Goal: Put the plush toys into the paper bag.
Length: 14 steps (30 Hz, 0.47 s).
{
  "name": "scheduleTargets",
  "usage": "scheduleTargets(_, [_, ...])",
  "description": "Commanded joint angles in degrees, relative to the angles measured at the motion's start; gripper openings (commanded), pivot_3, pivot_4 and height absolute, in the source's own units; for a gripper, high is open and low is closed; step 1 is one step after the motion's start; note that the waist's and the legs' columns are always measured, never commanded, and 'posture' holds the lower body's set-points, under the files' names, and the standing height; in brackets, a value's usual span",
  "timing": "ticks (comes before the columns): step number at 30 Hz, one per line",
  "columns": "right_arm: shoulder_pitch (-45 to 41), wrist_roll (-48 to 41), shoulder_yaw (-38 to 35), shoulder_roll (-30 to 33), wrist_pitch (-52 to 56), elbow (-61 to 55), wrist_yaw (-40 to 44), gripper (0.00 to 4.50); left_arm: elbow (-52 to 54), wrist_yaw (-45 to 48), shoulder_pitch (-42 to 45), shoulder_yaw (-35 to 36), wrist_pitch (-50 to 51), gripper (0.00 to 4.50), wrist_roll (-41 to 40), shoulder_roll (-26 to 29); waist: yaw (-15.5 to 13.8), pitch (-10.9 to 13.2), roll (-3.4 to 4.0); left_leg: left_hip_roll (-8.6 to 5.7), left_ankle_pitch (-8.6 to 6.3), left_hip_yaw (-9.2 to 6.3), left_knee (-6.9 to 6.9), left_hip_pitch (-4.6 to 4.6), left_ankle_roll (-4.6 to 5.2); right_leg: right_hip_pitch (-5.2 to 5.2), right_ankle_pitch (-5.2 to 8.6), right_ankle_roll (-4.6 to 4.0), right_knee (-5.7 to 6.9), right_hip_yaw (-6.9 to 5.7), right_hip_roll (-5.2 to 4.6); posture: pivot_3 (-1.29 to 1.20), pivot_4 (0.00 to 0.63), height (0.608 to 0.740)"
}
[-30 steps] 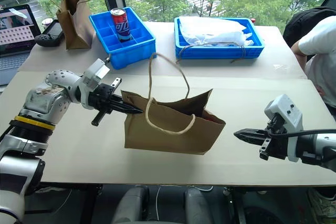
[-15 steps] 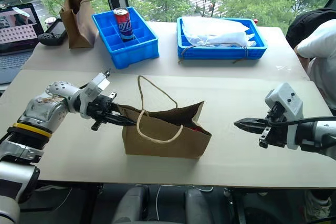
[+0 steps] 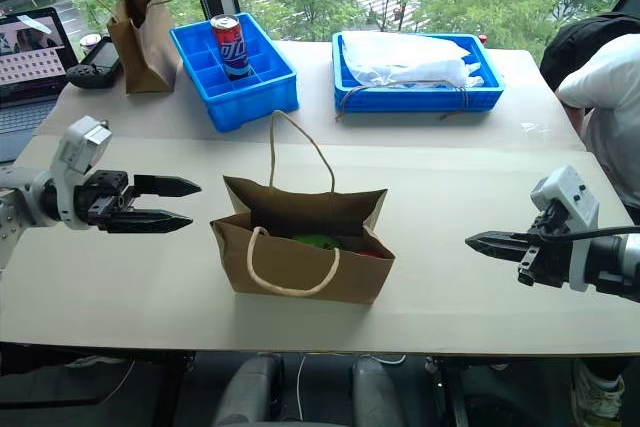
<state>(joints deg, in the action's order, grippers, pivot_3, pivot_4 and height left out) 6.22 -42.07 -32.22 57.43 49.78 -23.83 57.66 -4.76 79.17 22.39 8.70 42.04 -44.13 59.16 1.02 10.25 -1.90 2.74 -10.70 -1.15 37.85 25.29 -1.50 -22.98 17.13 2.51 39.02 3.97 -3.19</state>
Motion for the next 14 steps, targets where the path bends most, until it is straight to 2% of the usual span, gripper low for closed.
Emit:
scheduleTargets(1, [1.68,1.15,-2.26,-5.89,-6.64,-4.02,-3.32,0.00,3.91,-9.49,-3.84,7.33,-1.03,4.47,0.16,-3.62,-0.24,0.00,0.00,-0.02,0.01,0.00,0.00,0.00,-0.01,-0.01,0.00,0.00,0.01,0.00,-0.01,0.00,0.150,0.698])
scheduleTargets(5, [4.11,7.14,2.64,-11.24,-14.99,-5.09,-5.19,0.00,9.38,-20.60,-7.84,8.31,-4.48,4.47,4.95,-9.69,-0.46,-0.01,-0.01,-0.04,0.04,0.00,0.02,-0.04,-0.07,0.10,0.04,0.10,0.00,-0.01,-0.06,0.00,0.150,0.698])
scheduleTargets(8, [2.82,8.14,4.88,-12.59,-17.02,-4.02,-5.85,0.00,11.24,-19.99,-9.77,8.68,-1.19,4.47,2.06,-10.55,-0.05,-0.01,-0.02,-0.04,0.05,0.04,0.01,-0.09,-0.08,0.14,-0.02,-0.01,-0.02,0.01,-0.05,0.00,0.150,0.698])
scheduleTargets(14, [1.69,8.08,5.53,-11.70,-18.04,-2.54,-5.08,0.00,12.96,-22.66,-12.39,8.44,-6.10,4.47,6.32,-11.72,0.03,-0.02,0.00,-0.02,0.05,0.05,0.01,-0.15,-0.07,0.16,-0.04,-0.03,0.03,0.02,-0.04,0.00,0.150,0.698])
